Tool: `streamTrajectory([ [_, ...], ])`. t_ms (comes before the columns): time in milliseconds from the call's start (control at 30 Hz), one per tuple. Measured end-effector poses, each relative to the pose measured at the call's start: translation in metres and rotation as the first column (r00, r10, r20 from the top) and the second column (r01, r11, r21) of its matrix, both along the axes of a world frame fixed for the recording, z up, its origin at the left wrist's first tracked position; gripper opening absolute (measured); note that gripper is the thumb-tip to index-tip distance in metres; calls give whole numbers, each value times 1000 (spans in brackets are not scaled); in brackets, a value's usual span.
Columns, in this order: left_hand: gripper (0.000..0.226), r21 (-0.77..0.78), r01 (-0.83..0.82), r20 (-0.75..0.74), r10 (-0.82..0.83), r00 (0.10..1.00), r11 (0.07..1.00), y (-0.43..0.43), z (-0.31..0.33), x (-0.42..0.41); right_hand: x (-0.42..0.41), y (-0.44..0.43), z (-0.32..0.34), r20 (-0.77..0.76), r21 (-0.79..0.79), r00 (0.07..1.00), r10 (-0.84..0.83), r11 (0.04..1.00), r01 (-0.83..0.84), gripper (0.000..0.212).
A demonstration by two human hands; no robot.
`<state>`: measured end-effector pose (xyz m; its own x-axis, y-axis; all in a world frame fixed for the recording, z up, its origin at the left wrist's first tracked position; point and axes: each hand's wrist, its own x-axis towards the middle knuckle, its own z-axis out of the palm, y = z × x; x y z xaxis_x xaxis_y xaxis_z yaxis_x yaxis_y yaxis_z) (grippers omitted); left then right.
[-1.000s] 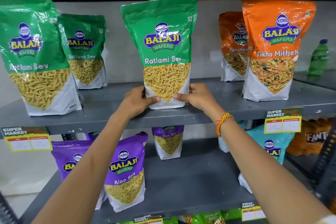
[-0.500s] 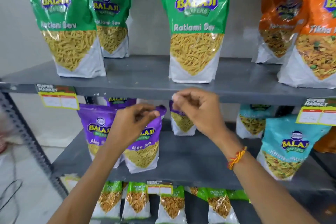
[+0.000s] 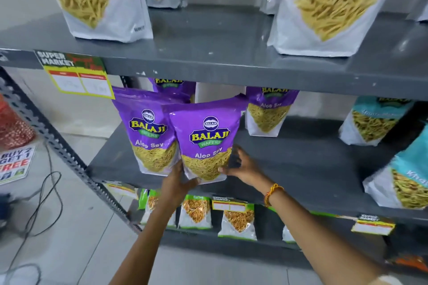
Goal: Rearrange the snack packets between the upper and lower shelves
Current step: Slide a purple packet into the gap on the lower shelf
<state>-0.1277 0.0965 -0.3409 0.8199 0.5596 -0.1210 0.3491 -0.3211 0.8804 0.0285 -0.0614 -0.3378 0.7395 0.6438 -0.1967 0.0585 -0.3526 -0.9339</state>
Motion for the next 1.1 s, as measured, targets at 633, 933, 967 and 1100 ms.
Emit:
streamTrajectory([
  [633,51,114,208,3,-210,978,971,-109,23,106,42,-129,5,-11,256,943,-333,910,325,37],
  [933,62,46,247,-5,-247,969,968,-118,22,111,49,-144,1,14,187,961,-276,945,269,61],
  [967,67,49,254,-8,-254,967,966,-118,25,111,51,-145,1,4,183,964,-267,947,262,67],
  [1100,71,15,265,-24,-264,964,964,-120,31,113,50,-145,-4,28,109,962,-271,958,266,54],
])
